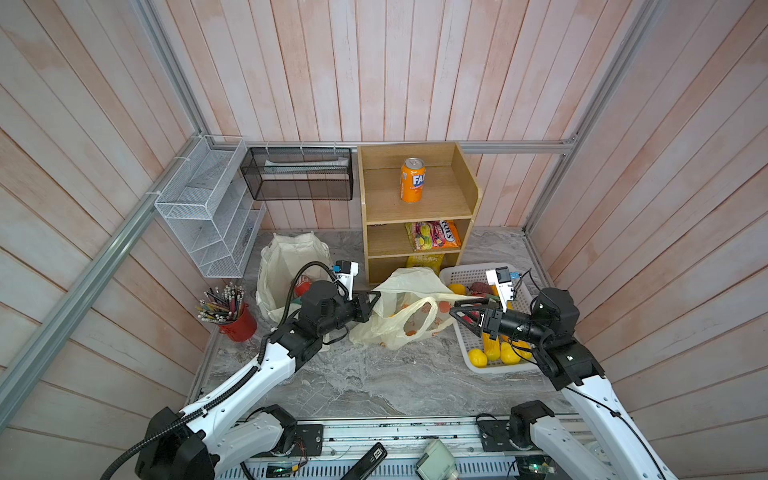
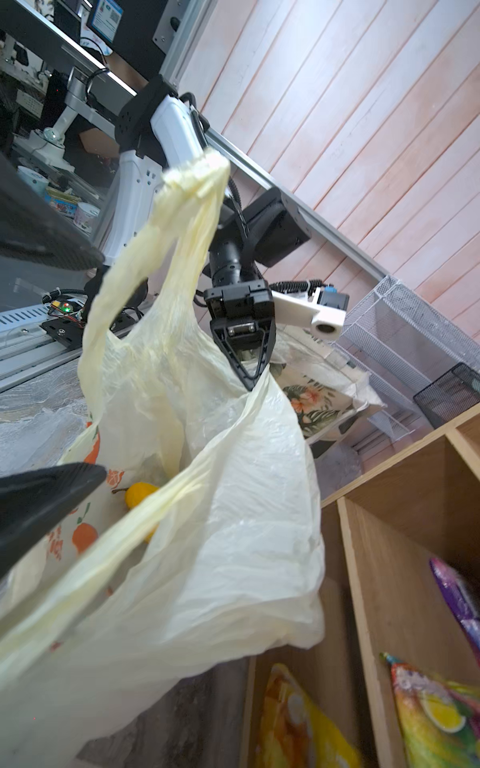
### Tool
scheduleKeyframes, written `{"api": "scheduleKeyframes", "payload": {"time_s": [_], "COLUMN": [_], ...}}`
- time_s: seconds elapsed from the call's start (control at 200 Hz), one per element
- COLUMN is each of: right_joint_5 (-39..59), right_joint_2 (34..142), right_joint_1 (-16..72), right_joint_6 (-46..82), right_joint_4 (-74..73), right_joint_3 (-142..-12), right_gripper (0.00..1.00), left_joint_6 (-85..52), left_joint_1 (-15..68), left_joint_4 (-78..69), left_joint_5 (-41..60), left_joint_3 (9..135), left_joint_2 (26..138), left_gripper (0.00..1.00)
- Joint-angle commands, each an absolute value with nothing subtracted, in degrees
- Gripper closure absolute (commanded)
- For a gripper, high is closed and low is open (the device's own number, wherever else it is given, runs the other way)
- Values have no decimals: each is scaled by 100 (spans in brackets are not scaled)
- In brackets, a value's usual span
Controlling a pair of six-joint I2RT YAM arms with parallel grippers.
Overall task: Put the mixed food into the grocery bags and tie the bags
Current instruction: 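Move the right gripper back over the fruit basket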
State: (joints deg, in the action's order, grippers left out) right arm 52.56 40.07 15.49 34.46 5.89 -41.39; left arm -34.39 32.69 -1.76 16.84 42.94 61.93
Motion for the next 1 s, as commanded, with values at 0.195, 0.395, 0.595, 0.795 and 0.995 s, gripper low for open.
{"api": "scheduleKeyframes", "payload": {"time_s": [0.195,0.395,0.595,0.795,0.995], "right_joint_5": [3407,1744,953,645,714], "right_joint_2": [3718,3584,3974,4450,4833], "right_joint_1": [1412,1308,1301,1300,1301], "right_joint_6": [3590,3899,3644,3208,3131], "right_joint_4": [1711,3357,4715,4993,4696], "right_joint_3": [-4868,-5157,-5066,-4489,-4092], "right_gripper": [27,29,33,38,49], "left_joint_6": [-3287,-3270,-3288,-3228,-3190], "left_joint_1": [3164,3028,2849,2802,2800], "left_joint_4": [-269,-34,94,75,39], "left_joint_5": [1459,1210,1061,1138,1225], "left_joint_3": [4195,4092,3966,3959,3999], "left_joint_2": [6040,5738,5442,5363,5313], "left_gripper": [100,100,100,100,100]}}
